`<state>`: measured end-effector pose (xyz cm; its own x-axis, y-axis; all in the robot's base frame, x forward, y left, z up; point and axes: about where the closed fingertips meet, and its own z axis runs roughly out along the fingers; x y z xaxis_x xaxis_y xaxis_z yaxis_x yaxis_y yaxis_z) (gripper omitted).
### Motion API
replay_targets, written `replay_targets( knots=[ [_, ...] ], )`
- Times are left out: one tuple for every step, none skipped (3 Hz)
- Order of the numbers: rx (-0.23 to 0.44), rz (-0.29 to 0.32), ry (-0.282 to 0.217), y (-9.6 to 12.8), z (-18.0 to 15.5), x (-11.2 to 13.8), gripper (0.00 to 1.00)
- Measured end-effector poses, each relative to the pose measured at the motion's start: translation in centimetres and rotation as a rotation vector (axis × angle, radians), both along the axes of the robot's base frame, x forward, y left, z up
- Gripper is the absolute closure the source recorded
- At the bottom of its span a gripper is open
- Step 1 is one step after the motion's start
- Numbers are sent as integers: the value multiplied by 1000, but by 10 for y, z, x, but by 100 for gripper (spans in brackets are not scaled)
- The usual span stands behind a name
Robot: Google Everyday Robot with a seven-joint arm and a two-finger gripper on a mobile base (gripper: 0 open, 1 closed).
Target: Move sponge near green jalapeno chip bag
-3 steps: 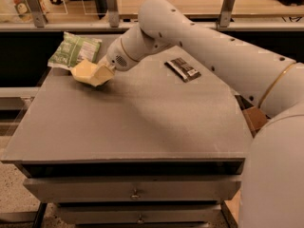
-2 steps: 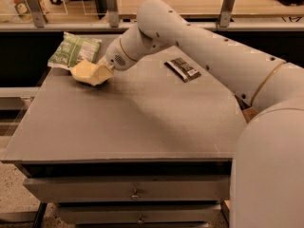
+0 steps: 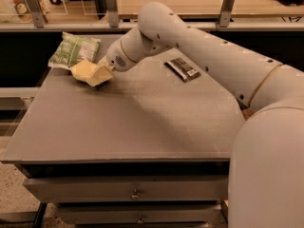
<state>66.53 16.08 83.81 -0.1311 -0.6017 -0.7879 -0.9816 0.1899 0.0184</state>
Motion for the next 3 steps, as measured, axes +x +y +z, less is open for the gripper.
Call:
replay_targets(
  knots=[
    [6, 2, -2, 0, 1, 0, 0],
    [-6, -36, 2, -25, 2, 2, 0],
    [-6, -37, 3, -26, 1, 2, 0]
  ],
)
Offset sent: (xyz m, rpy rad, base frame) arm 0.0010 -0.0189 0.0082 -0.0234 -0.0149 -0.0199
